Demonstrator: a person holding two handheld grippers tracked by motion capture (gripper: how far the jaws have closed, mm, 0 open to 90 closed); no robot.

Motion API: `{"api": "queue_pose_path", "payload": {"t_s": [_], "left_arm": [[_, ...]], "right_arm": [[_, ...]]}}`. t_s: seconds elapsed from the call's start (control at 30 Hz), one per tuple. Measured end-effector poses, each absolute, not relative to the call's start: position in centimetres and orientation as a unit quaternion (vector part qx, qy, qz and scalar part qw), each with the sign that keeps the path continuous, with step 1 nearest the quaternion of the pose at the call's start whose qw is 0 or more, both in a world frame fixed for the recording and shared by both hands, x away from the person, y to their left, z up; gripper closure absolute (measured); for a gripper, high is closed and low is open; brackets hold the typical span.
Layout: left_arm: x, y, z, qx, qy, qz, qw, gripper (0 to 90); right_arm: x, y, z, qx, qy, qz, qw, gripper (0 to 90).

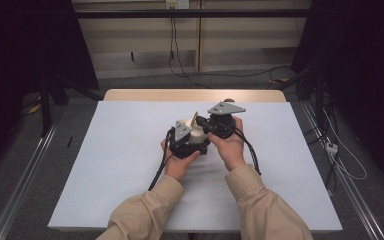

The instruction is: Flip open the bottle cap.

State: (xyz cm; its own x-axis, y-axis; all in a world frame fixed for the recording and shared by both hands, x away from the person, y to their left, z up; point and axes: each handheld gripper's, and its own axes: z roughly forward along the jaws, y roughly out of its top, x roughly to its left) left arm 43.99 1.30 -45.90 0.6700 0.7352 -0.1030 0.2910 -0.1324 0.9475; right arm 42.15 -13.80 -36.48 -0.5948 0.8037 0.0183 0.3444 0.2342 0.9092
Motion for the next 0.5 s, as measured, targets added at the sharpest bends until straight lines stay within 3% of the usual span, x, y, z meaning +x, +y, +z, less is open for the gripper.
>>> {"api": "queue_pose_path", "payload": {"t_s": [0.5], "left_arm": [[44.01,1.31,-45.89,0.727,0.352,0.200,0.555,4.9]], "right_arm": [[42.31,-13.60,-36.56,0.385,0.747,0.488,0.237,90.0]]}}
